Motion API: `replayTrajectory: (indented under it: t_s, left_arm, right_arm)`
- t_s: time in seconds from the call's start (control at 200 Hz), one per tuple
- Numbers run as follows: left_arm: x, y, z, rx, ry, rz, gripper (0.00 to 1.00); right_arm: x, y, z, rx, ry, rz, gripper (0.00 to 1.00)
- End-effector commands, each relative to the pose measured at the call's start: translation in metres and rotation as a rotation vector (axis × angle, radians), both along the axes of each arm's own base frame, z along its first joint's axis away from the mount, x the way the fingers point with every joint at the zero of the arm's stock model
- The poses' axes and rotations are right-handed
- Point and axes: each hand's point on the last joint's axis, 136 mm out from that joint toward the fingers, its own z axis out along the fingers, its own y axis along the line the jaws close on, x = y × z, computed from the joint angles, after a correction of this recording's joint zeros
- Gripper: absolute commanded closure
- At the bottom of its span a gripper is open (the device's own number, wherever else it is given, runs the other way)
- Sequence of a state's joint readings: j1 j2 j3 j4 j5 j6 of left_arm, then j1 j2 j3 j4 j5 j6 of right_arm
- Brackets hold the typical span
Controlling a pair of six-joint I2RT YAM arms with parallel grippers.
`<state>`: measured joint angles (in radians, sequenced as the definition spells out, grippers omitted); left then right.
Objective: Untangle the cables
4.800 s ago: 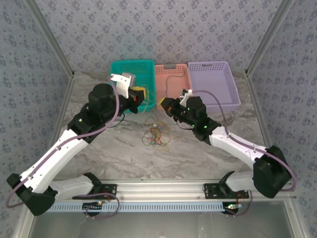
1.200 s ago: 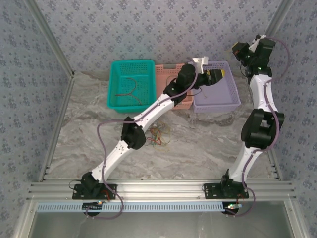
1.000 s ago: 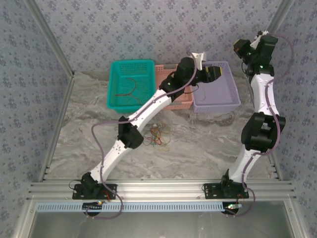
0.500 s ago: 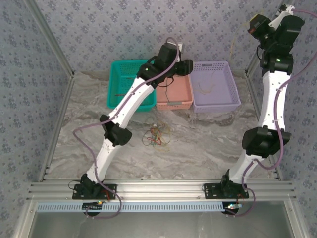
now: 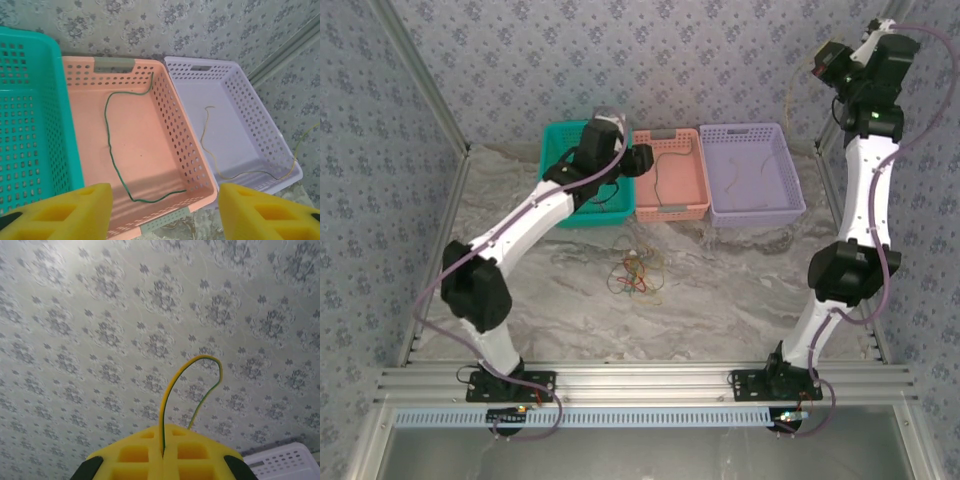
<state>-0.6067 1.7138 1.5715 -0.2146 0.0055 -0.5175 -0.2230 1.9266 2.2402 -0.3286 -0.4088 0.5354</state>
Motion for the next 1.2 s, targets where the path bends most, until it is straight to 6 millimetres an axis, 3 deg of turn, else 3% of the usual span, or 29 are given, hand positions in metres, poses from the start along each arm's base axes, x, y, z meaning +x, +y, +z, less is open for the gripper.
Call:
replayTrajectory:
  t_s: [0.0, 0.22, 0.375, 0.62, 0.77, 0.849, 0.939, 1.069, 1.194]
  left_arm:
    - [-0.021, 0.001, 0.025, -0.079, -0.089, -0.013, 0.43]
    - [-0.066, 0.018, 0.005, -0.004, -0.074, -0.035, 0.42]
    - [-0.096, 0.038, 0.003, 0.001, -0.077, -0.045, 0.42]
    - [-0.131, 0.074, -0.011, 0.037, -0.056, -0.014, 0.41]
    - [-0.146, 0.098, -0.027, 0.054, -0.017, 0.023, 0.41]
    - [-0.154, 0.106, -0.035, 0.047, 0.007, 0.033, 0.4]
    - [-0.162, 0.113, -0.045, 0.038, 0.034, 0.042, 0.4]
    - [-0.171, 0.121, -0.066, 0.047, 0.105, 0.061, 0.4]
    - [-0.18, 0.12, -0.092, 0.029, 0.172, 0.056, 0.4]
  right_arm:
    - [0.015, 0.019, -0.036, -0.037, 0.062, 0.085, 1.0]
    - [0.047, 0.034, -0.111, -0.025, 0.184, 0.176, 1.0]
    - [0.07, 0.039, -0.165, 0.016, 0.272, 0.22, 1.0]
    - [0.089, 0.044, -0.241, 0.083, 0.437, 0.24, 1.0]
    - [0.084, 0.036, -0.276, 0.091, 0.548, 0.193, 0.65]
    - [0.074, 0.031, -0.275, 0.046, 0.588, 0.146, 0.54]
    - [0.058, 0.029, -0.256, -0.018, 0.589, 0.097, 0.48]
    - [0.027, 0.027, -0.226, -0.09, 0.553, 0.023, 0.46]
    - [-0.022, 0.044, -0.2, -0.121, 0.489, 0.005, 0.49]
